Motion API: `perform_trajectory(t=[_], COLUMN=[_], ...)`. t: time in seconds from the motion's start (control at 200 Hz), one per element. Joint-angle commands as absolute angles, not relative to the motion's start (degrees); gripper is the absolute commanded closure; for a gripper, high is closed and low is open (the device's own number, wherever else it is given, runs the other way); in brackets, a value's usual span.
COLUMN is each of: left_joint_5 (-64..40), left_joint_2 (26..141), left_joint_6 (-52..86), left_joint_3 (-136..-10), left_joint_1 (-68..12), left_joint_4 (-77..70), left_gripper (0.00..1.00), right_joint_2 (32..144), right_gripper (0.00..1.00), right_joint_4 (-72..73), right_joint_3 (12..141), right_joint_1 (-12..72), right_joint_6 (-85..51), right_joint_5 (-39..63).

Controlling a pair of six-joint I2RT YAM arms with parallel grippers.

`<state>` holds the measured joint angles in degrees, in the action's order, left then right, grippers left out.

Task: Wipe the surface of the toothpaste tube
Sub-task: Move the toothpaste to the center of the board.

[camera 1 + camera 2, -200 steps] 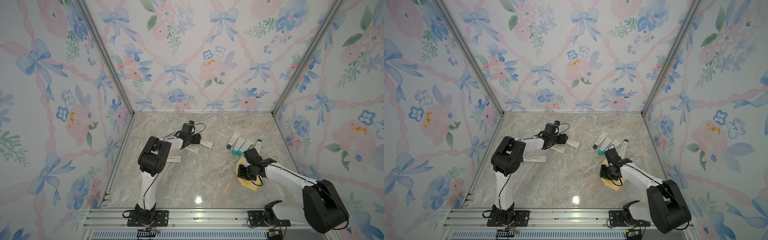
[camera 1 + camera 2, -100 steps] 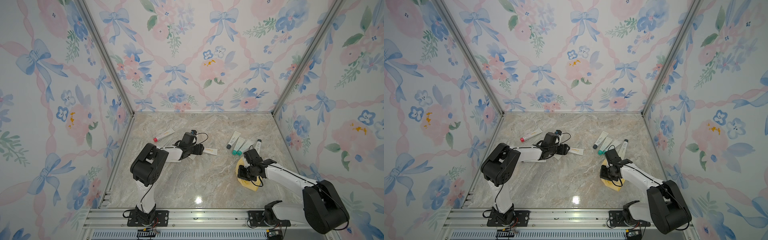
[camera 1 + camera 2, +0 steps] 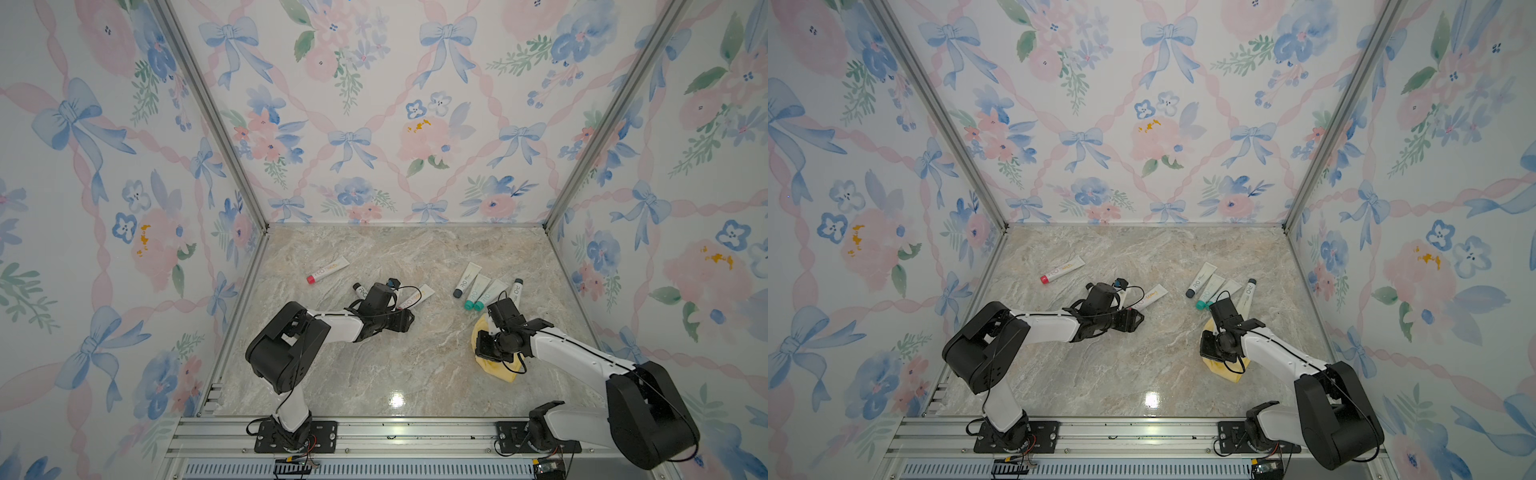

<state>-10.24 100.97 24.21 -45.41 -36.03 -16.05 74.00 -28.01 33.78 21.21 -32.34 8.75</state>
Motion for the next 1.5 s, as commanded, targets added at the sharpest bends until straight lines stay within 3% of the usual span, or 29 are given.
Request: perform_trajectory(t=[0.0, 0.34, 0.745, 1.05, 1.495], left_joint_5=[-6.67, -0.06, -4.57, -9.05, -5.05], left_joint_2=[101.53, 109.14, 108.65, 103.93, 104.78], left_joint_6=[23.23, 19.21, 15.68, 12.81, 13.09], left_joint_3=[-44.5, -50.77, -48.75, -44.55, -41.56], left_joint_1=[-36.04, -37.15, -40.42, -47.64, -60.63], left_joint_4=[-14.5, -12.09, -11.42, -11.58, -12.82], left_gripper=[0.28, 0.41, 0.71, 0.71, 0.66], right_joint_2=[74.53, 73.81, 74.12, 73.46, 75.31], right_gripper=[0.87, 0.87, 0.87, 0.87, 0.87], right_joint_4=[-28.56, -29.1, -29.57, -32.23, -33.72], right_joint_3=[34.63, 34.23, 35.61, 39.08, 42.96], right_joint_1=[22.26, 22.5, 22.69, 22.68, 23.37], right_joint_6=[-32.02, -32.23, -32.37, -31.64, -29.38], right_joint_5=[9.07, 8.7, 8.72, 8.53, 12.68])
